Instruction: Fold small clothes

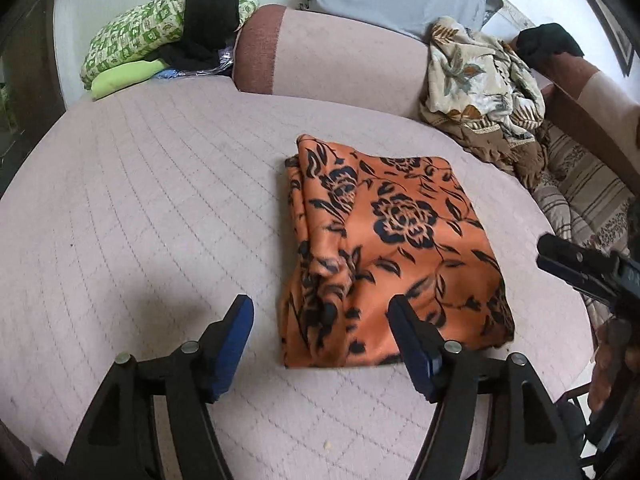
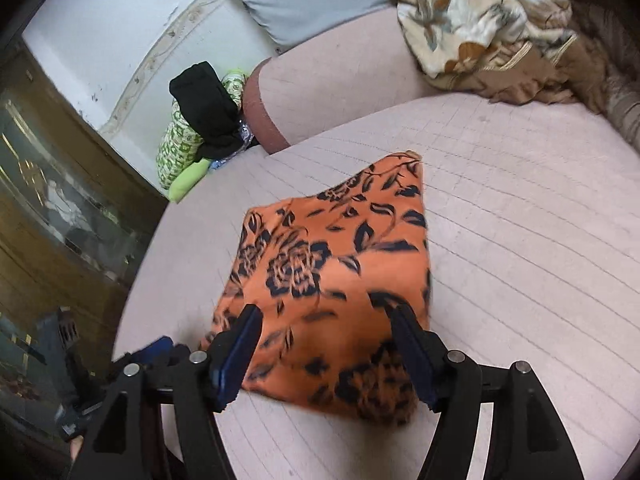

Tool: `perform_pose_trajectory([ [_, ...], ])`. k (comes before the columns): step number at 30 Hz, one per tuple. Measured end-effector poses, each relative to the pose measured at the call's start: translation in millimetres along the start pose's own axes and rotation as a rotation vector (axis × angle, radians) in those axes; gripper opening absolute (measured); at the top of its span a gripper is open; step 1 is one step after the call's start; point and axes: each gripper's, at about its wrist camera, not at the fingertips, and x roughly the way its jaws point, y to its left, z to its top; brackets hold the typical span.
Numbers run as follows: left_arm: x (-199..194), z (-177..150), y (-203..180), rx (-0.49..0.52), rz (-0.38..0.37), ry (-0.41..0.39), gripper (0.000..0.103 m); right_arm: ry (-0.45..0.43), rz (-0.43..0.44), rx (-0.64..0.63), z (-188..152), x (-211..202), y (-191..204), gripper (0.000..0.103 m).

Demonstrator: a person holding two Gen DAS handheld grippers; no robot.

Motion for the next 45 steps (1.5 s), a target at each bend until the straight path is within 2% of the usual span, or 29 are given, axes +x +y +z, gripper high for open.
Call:
perform_pose_trajectory([
  [2, -7, -6, -4, 0.009, 0.035, -0.009, 0.08, -0.003, -0.042, -0.013, -16, -9, 5, 0.079],
  [7, -32, -13, -13, 0.018, 0.096, -0.058, 0.084, 0.046, -0.137, -0.044, -61, -12, 17, 0.079],
  [9, -42, -15, -14, 0.011, 0.106, -0.079, 0.089, 0.055, -0.15, -0.044, -74, -14, 23, 0.079],
  [14, -59, -21, -13, -0.005, 0.127, -0.102, 0.091, 0.055, -0.173, -0.066, -91, -27, 43, 0.081],
  [23, -74, -27, -3, -0.056, 0.148, -0.095, 0.091, 0.015, -0.188, -0.121, -93, -43, 74, 0.081],
  [29, -79, -26, -7, -0.016, 0.163, -0.1, 0.091, 0.008, -0.186, -0.137, -94, -44, 84, 0.082],
  [38, -86, -24, -24, 0.019, 0.191, -0.147, 0.091, 0.027, -0.303, -0.14, -91, -37, 74, 0.083],
  [40, -84, -24, -27, 0.023, 0.198, -0.146, 0.091, 0.005, -0.354, -0.152, -88, -39, 74, 0.094],
  [42, -80, -23, -31, 0.039, 0.222, -0.137, 0.095, -0.007, -0.383, -0.156, -86, -40, 73, 0.097],
  [45, -78, -23, -36, 0.05, 0.232, -0.134, 0.097, -0.015, -0.398, -0.15, -83, -39, 70, 0.097],
])
